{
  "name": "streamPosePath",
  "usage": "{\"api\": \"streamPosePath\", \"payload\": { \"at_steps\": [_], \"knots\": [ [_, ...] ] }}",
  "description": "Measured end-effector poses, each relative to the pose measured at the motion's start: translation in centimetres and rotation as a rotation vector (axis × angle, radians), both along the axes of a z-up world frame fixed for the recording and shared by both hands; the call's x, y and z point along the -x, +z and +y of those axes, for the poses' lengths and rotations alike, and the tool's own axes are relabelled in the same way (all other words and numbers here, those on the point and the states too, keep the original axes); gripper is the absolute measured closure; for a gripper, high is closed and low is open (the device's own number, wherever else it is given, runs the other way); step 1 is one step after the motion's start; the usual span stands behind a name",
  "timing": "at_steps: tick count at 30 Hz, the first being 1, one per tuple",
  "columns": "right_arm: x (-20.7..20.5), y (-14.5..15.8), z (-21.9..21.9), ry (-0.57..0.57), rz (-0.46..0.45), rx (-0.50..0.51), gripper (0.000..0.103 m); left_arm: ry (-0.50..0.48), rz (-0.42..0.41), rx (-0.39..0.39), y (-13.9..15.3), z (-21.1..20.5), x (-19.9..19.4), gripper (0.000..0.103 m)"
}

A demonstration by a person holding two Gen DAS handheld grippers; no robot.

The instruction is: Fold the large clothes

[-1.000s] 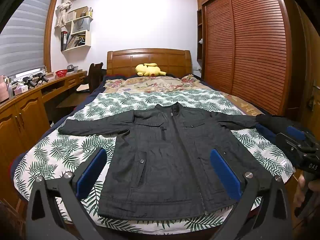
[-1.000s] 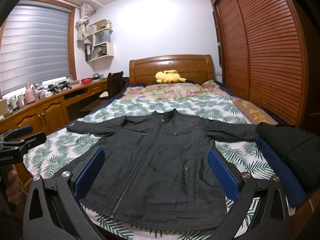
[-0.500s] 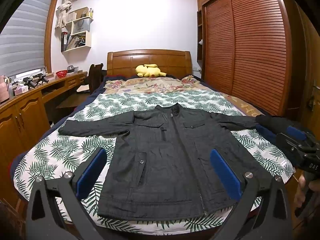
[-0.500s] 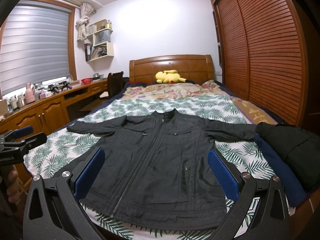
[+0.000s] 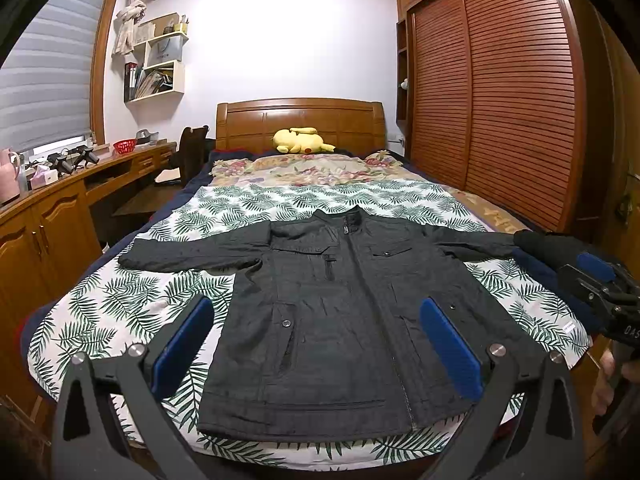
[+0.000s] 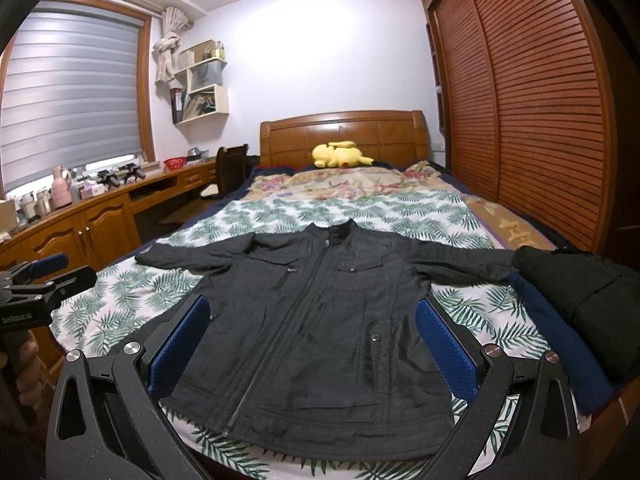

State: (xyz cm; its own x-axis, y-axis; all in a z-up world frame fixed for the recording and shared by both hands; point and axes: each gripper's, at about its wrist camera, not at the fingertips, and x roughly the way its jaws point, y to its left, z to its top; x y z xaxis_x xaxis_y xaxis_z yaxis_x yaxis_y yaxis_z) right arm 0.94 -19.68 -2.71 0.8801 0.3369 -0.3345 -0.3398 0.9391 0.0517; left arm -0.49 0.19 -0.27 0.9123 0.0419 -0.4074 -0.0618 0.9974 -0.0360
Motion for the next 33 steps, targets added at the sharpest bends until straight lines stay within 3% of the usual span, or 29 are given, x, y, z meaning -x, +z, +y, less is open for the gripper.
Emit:
{"api": "streamPosePath", "payload": {
  "at_steps": [12, 24, 33],
  "knots": [
    [-0.1, -0.7, 1.4, 0.025, 0.019, 0.016, 0.000, 0.021, 0.042, -0.013, -2.1, 1.2, -1.5, 0.000],
    [-5.3, -4.6, 4.2, 0.098, 0.105, 0.032, 0.000, 0.073, 0.109, -0.015, -5.1, 5.2, -5.0, 0.000],
    [-9.0, -6.7, 6.6, 0.145, 0.117, 0.052, 0.000, 0.133, 0.158, -0.044, -7.7, 9.0, -7.0, 0.000]
  ]
}}
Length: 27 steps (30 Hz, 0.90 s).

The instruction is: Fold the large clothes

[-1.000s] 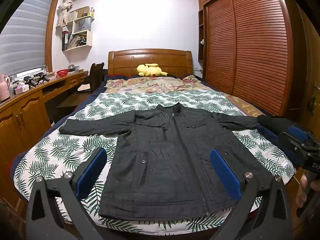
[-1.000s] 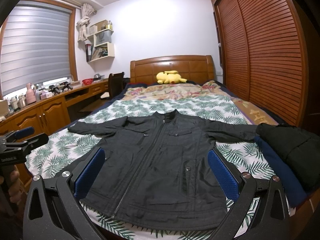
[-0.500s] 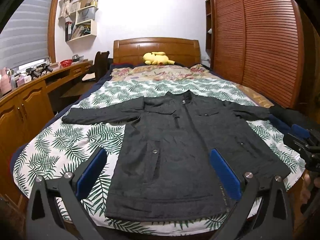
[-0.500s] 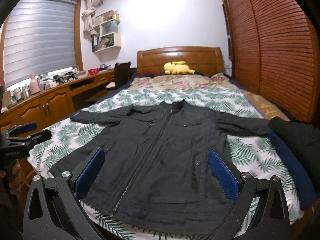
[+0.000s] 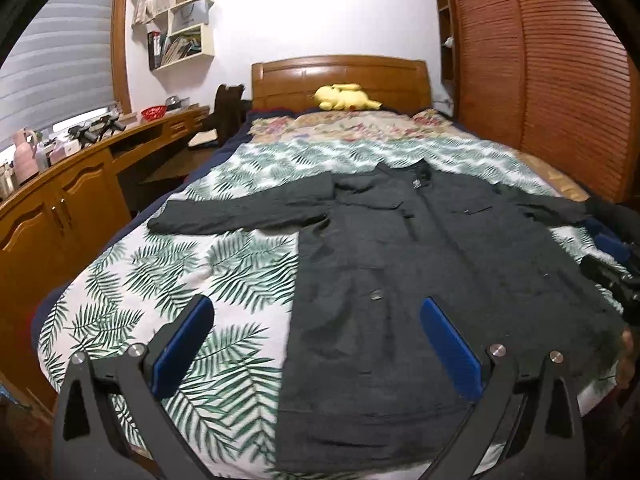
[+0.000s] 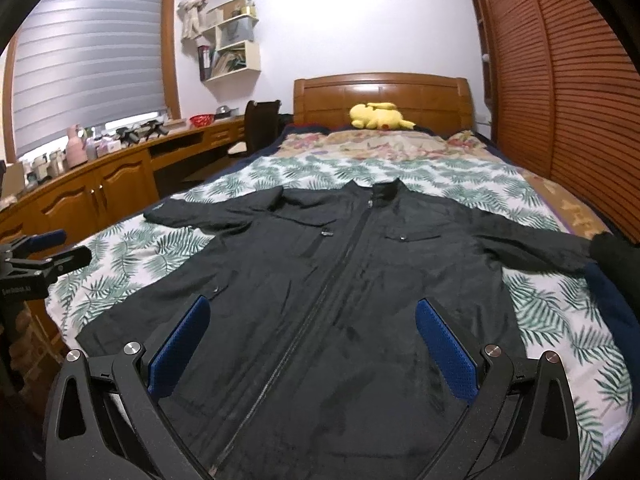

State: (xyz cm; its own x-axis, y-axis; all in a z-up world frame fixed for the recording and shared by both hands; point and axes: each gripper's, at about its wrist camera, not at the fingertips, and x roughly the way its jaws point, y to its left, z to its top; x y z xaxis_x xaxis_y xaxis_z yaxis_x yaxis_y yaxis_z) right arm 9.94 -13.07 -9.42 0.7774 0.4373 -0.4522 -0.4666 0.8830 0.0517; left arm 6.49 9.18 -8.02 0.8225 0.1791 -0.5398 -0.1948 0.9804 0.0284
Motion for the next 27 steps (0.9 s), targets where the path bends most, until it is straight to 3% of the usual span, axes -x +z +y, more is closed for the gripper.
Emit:
{"api": "streamPosePath", "payload": {
  "at_steps": [15, 22, 27],
  "knots": [
    [-6.8, -1.9, 6.2, 0.120, 0.016, 0.042, 0.000, 0.099, 0.095, -0.003, -2.8, 7.4, -2.5, 0.000],
    [-11.2, -3.1, 10.7, 0.192, 0.038, 0.058, 0.000, 0.107, 0.139, 0.040, -3.7, 11.6, -4.8, 0.000],
    [-14.9, -5.5, 13.4, 0.226, 0.073, 0.109, 0.000, 0.106, 0.156, 0.089, -4.5, 14.5, -7.2, 0.000]
  ]
}}
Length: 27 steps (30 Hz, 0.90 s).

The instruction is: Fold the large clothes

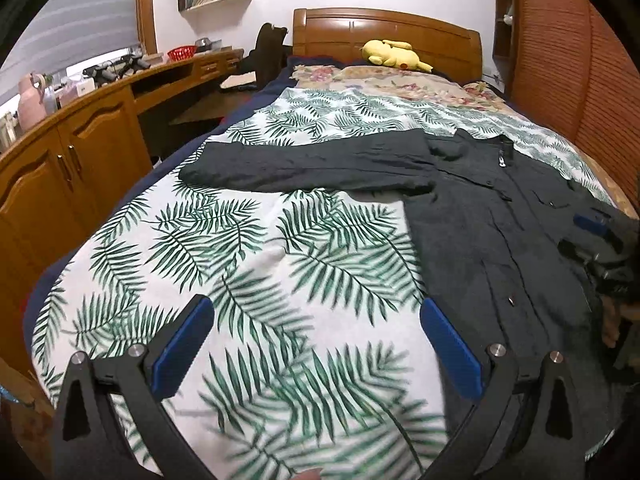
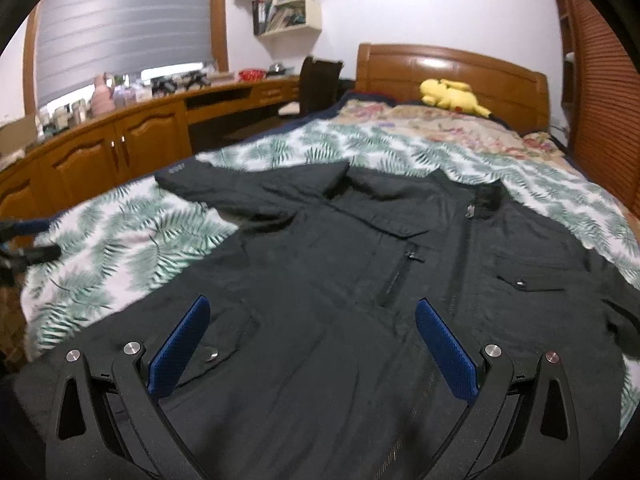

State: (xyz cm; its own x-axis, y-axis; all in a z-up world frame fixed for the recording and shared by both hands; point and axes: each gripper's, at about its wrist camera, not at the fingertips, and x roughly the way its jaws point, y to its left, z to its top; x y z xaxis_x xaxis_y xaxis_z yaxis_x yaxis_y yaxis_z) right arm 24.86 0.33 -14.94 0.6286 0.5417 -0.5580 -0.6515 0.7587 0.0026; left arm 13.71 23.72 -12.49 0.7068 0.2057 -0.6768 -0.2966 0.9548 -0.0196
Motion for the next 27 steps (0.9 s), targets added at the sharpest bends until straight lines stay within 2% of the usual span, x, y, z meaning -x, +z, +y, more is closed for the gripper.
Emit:
{"api": "streamPosePath", "payload": {
  "at_steps": [3, 7, 12, 20, 27],
  "knots": [
    [-1.3, -1.7, 0.6, 0.019, 0.009, 0.024, 0.000, 0.007, 0.008, 0.003, -0.5, 1.4, -1.7, 0.000],
    [-2.6, -3.0, 0.1, 0.039, 0.081, 0.004, 0.000, -0.004, 0.023, 0.046, -1.4, 3.5, -4.9, 0.000],
    [-2.1, -3.1, 0.6, 0.037, 0.053, 0.029, 0.000, 0.006, 0.009, 0.074, -1.8, 6.5, -9.4, 0.001],
    [-3.1, -3.8, 0.5, 0.014, 0.095, 0.036, 0.000, 0.042, 0.032, 0.122, -3.0, 11.4, -16.4, 0.015],
    [-3.3, -4.1, 0.5, 0.017, 0.112, 0.041, 0.000, 0.129, 0.049, 0.183, -4.9, 14.8, -19.6, 0.018]
  ]
}}
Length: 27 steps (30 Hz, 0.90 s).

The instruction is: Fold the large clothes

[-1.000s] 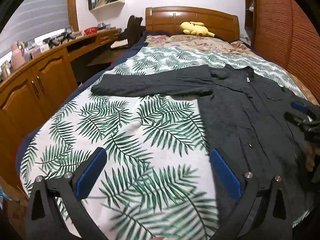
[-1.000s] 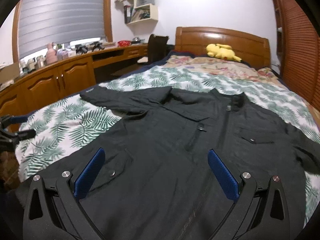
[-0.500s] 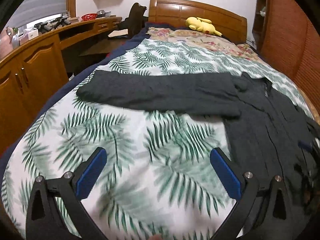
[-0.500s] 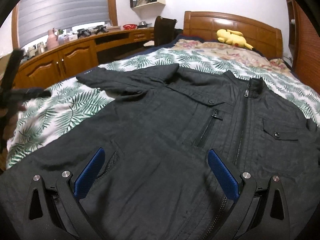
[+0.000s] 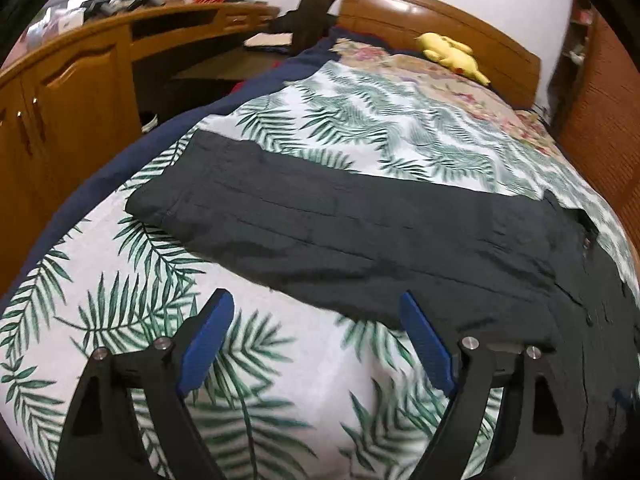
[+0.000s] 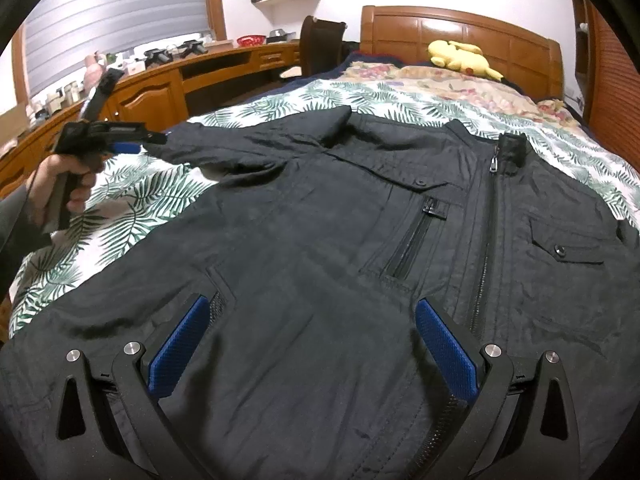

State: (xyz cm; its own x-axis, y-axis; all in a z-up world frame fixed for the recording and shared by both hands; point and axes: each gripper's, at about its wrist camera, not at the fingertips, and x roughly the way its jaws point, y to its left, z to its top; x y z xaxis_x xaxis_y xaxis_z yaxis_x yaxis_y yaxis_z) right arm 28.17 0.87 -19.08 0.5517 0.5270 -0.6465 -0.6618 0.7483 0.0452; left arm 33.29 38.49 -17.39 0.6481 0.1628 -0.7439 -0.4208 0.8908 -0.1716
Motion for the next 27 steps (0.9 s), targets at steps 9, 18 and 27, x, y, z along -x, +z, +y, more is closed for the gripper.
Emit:
{"api": "streamPosePath", "payload": {
  "at_steps": [9, 18, 27],
  "knots": [
    [-0.1, -0.2, 0.0, 0.002, 0.016, 0.003, 0.000, 0.070, 0.032, 0.086, -2.3, 2.4, -2.0, 0.022],
    [-0.2, -0.3, 0.0, 0.002, 0.017, 0.004, 0.000, 0.120, 0.054, 0.139, -3.2, 3.3, -3.4, 0.031],
    [-0.2, -0.2, 0.0, 0.002, 0.017, 0.004, 0.000, 0.132, 0.088, 0.102, -3.7, 3.8, -4.3, 0.062]
  ]
}}
